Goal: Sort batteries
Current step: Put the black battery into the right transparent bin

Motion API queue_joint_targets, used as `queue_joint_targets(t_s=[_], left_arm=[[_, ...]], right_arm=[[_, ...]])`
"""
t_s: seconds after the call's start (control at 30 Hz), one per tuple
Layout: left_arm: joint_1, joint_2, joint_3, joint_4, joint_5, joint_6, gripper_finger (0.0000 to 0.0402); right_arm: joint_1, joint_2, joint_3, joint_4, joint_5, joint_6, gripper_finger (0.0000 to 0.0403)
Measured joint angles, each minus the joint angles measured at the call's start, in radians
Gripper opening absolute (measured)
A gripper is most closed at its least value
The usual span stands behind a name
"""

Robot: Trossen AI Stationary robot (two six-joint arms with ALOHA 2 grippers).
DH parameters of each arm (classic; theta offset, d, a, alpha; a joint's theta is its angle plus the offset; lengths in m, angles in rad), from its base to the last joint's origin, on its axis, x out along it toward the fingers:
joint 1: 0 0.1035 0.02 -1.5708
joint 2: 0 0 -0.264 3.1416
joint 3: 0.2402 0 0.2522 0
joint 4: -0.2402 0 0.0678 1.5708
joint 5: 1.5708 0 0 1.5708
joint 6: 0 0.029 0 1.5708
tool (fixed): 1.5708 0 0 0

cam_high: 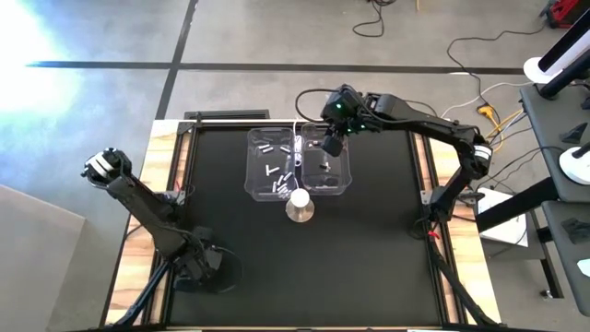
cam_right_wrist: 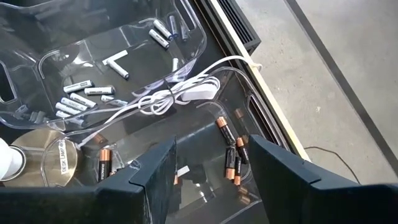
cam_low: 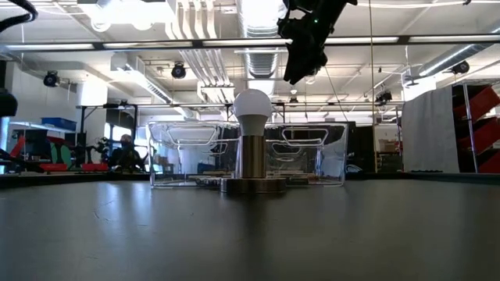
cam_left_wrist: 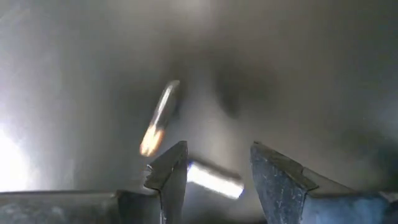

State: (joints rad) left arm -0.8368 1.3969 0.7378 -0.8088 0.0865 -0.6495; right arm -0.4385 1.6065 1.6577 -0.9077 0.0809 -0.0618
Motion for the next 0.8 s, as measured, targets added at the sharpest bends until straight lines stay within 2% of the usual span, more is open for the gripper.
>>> queue_joint_targets(t_s=[0.2, 0.37, 0.57, 0.8], left_arm=[[0.0, -0.094, 0.013, -0.067, -0.102, -0.008, 0.0155], [0.007, -0.109, -0.025, -0.049, -0.209, 0.059, 0.0155], [0.037, -0.058, -0.101, 0.042, -0.218, 0.117, 0.0155], [0.146, -0.034, -0.187, 0.17, -0.191, 0.138, 0.0155]], right_arm=[[0.0, 0.0, -0.007, 0.008, 0.0, 0.014, 0.0192], [0.001, 0.0, -0.027, 0.008, 0.0, 0.046, 0.0192], [0.023, 0.0, -0.048, -0.002, -0.001, 0.07, 0.0192], [0.047, 0.0, -0.05, 0.0, -0.001, 0.092, 0.0192]])
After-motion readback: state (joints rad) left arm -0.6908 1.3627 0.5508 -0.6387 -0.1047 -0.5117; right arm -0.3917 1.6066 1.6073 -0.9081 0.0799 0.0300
